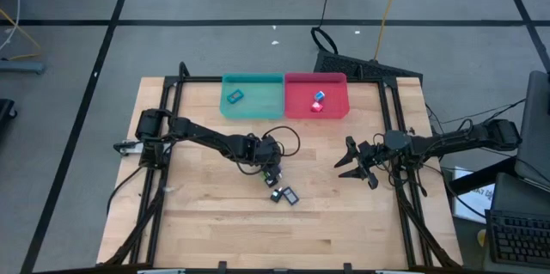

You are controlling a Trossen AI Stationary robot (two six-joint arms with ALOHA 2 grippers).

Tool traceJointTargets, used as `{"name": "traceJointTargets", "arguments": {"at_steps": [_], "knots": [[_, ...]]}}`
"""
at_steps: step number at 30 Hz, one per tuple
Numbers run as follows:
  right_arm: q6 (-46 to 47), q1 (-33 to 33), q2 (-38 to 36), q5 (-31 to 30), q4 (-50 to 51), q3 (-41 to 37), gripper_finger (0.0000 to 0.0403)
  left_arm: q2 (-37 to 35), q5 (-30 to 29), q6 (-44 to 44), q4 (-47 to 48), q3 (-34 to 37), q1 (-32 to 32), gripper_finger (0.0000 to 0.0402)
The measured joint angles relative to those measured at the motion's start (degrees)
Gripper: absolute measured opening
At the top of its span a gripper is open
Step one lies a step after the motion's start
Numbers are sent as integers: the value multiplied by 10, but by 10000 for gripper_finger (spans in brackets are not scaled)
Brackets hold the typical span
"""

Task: Sort charging adapters and watches
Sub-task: Put the white watch in the blue bin

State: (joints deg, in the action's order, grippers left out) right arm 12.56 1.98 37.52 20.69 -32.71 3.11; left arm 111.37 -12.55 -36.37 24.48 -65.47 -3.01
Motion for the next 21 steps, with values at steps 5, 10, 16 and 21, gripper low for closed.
{"name": "traceJointTargets", "arguments": {"at_steps": [5,10,16,21], "knots": [[0,0,0,0,0,0,155,-7,-3,5,-6,1,0,159],[0,0,0,0,0,0,155,-31,-17,18,10,3,0,154],[0,0,0,0,0,0,155,-69,-43,30,15,2,0,186],[0,0,0,0,0,0,155,-105,-56,34,18,2,0,160]]}}
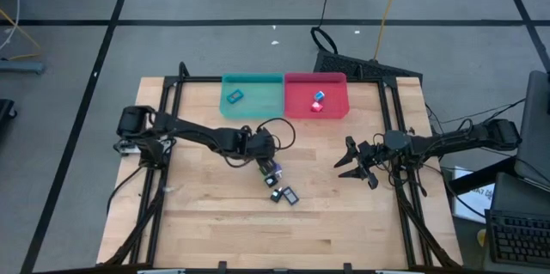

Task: Sort charging adapters and watches
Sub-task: Put the white watch in the blue bin

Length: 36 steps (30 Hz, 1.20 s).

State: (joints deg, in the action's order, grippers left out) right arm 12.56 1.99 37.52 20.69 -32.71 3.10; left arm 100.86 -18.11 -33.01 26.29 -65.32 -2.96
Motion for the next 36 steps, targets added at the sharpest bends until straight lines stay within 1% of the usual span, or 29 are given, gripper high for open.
{"name": "traceJointTargets", "arguments": {"at_steps": [2,6,8,11,14,16,18,20,25,29,32,36], "knots": [[0,0,0,0,1,0,155,-15,-1,4,1,0,0,146],[0,0,0,0,4,0,155,-36,0,15,3,0,0,147],[0,0,0,0,4,0,155,-39,9,11,2,0,0,165],[0,0,0,0,4,0,155,-37,36,10,8,-1,0,213],[2,0,0,0,4,0,155,-34,22,6,17,-1,-1,247],[2,0,0,0,4,0,155,-34,8,-1,26,-1,-2,255],[2,0,0,0,4,0,155,-34,3,-1,27,-1,-2,251],[2,0,0,0,4,0,155,-34,11,-1,33,-1,-2,240],[1,0,0,0,4,0,155,-34,76,-4,36,3,-5,210],[1,0,0,0,4,0,155,-34,105,15,40,7,-23,191],[0,0,0,0,4,0,155,-34,107,33,57,7,-43,180],[0,0,0,0,4,0,155,-34,107,34,85,10,-69,167]]}}
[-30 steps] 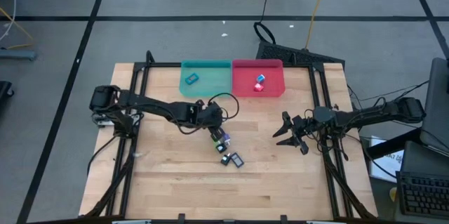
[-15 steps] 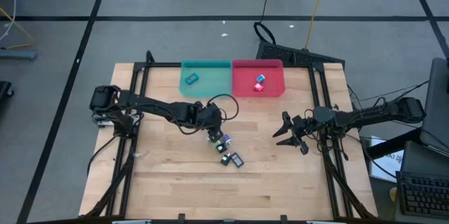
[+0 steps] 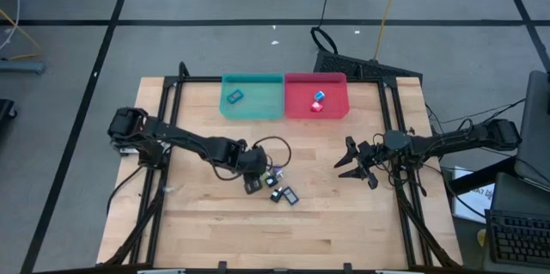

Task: Sort charging adapters and watches
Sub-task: Put the white watch in the blue bin

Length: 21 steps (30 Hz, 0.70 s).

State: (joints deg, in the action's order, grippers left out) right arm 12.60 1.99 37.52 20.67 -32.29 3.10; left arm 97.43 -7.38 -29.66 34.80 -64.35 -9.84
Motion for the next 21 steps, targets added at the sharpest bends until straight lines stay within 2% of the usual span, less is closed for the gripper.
{"name": "traceJointTargets", "arguments": {"at_steps": [5,13,21], "knots": [[-2,0,0,0,0,0,155,2,-1,13,-27,25,-19,152],[-2,0,0,0,0,0,155,7,-21,11,-101,64,-17,136],[-2,0,0,-1,0,0,155,7,-32,9,-101,66,-11,149]]}}
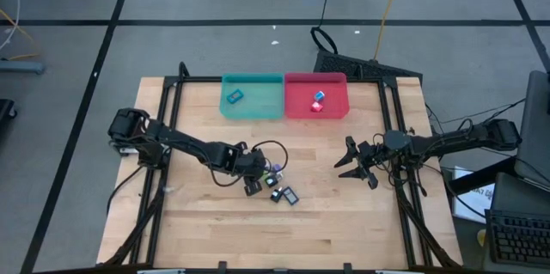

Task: Sort charging adapters and watches
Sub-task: Put the white watch in the blue bin

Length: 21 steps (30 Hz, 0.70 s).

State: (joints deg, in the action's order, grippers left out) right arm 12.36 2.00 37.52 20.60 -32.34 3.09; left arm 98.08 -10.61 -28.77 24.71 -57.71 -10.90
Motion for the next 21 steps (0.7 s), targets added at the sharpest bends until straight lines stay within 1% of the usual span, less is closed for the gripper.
{"name": "traceJointTargets", "arguments": {"at_steps": [13,17,21], "knots": [[0,0,0,0,0,0,155,0,1,4,-7,0,0,174],[0,0,0,0,0,0,155,0,1,5,-8,0,0,172],[0,0,0,0,0,0,155,0,1,13,-8,0,0,162]]}}
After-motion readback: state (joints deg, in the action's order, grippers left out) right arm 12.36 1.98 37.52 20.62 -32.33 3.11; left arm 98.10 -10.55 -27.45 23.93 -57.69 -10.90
